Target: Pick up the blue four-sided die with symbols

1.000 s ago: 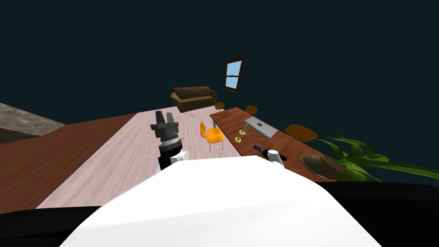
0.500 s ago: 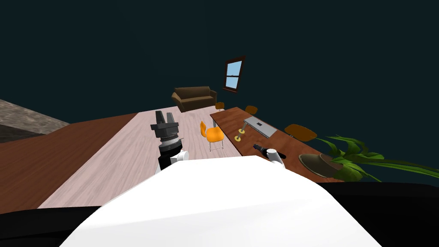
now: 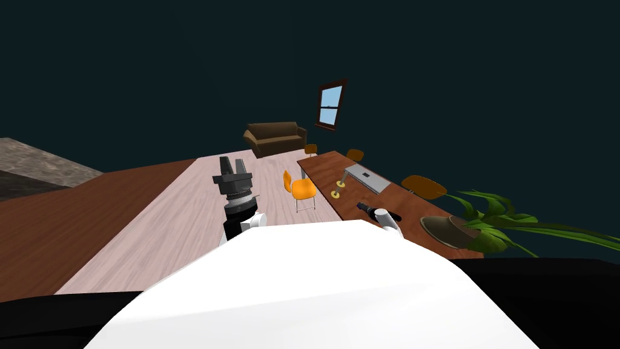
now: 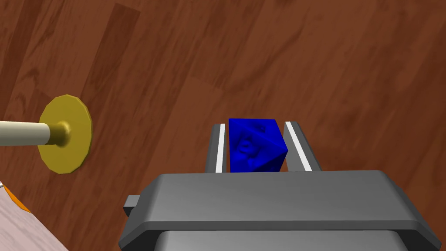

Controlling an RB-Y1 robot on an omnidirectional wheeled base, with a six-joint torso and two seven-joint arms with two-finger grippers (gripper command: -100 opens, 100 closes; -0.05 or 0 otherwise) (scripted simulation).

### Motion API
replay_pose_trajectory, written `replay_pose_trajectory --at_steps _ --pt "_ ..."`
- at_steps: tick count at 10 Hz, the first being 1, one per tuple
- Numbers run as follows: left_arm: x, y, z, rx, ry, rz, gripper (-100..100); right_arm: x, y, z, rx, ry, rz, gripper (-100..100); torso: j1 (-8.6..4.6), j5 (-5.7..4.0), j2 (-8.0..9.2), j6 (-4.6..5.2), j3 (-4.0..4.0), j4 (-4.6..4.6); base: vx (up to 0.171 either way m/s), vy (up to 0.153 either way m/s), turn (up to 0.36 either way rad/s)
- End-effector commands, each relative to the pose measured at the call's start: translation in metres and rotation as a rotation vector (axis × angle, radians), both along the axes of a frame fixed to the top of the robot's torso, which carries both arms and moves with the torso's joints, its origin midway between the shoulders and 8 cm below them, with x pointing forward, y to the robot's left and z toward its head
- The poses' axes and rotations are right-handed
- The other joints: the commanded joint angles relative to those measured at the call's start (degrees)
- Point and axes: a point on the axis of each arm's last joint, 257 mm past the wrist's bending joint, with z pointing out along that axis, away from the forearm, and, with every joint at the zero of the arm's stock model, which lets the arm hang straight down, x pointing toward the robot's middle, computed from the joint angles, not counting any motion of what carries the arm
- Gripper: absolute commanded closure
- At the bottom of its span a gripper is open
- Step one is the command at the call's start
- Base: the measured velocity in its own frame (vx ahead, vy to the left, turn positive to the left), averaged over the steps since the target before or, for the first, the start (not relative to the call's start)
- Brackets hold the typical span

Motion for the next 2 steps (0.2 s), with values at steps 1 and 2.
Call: replay_pose_trajectory --at_steps 1,2 --pt "0.0 0.0 0.0 0.0 0.0 0.0 0 0.0 0.0 0.0 0.0 0.0 0.0 100 0.0 0.0 0.0 0.0 0.0 0.0 -0.02 -0.005 0.007" --pt "0.0 0.0 0.0 0.0 0.0 0.0 0 0.0004 0.0003 0.0003 0.002 -0.001 -0.002 0 0.0 -0.01 -0.06 0.02 -0.03 -0.01 0.0 0.0 0.0"
